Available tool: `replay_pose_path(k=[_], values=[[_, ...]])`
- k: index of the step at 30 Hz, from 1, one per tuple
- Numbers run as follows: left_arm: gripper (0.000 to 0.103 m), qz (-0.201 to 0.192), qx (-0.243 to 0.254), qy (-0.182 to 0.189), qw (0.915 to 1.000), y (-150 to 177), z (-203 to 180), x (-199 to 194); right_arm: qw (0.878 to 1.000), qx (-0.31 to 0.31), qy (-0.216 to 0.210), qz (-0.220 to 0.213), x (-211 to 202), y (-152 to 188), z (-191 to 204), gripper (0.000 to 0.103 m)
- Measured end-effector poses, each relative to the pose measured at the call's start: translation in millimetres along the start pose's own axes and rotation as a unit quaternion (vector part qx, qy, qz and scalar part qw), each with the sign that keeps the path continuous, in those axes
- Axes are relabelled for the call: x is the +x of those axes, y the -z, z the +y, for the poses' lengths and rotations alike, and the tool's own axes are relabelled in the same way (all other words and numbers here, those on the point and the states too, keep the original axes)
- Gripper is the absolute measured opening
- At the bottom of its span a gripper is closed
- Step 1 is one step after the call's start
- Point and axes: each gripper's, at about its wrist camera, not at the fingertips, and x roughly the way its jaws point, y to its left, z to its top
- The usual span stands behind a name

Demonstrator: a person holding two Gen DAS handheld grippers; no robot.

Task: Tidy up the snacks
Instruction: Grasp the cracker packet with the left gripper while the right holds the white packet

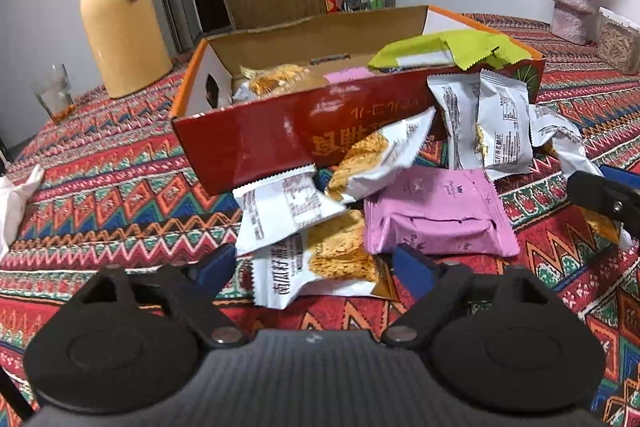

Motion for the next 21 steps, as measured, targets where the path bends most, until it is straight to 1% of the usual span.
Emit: replay_pose_path(k=[1,6,8,10,12,14,17,21], values=[[0.081,0.002,0.000,0.000,1.0000,0,0,2,1.000,0.000,-0.001,-0.001,0,0,0,0.044],[0.078,0.002,-0.012,0.017,0.9998,-2,5,4,1.000,0.001,-0.005,-0.002,-1,0,0,0.044],[0.073,0.003,-0.015,0.020,0.9997,-3,4,6,1.000,0.002,-0.006,-0.002,-1,0,0,0.044],[0.071,0.001,-0.015,0.022,0.9996,-3,4,5,1.000,0.002,-0.006,-0.003,-1,0,0,0.044],[0.070,0.000,-0.017,0.024,0.9996,-3,5,4,1.000,0.002,-0.006,-0.002,-1,0,0,0.044],[0.065,0.001,-0.022,0.029,0.9993,-1,7,3,1.000,0.002,-0.006,-0.002,-1,0,0,0.044],[0.061,0.000,-0.030,0.035,0.9989,2,9,-1,1.000,0.002,-0.005,-0.002,0,0,-1,0.044],[0.058,-0.001,-0.042,0.038,0.9984,8,14,-9,1.000,0.002,-0.004,-0.001,0,0,-1,0.044]])
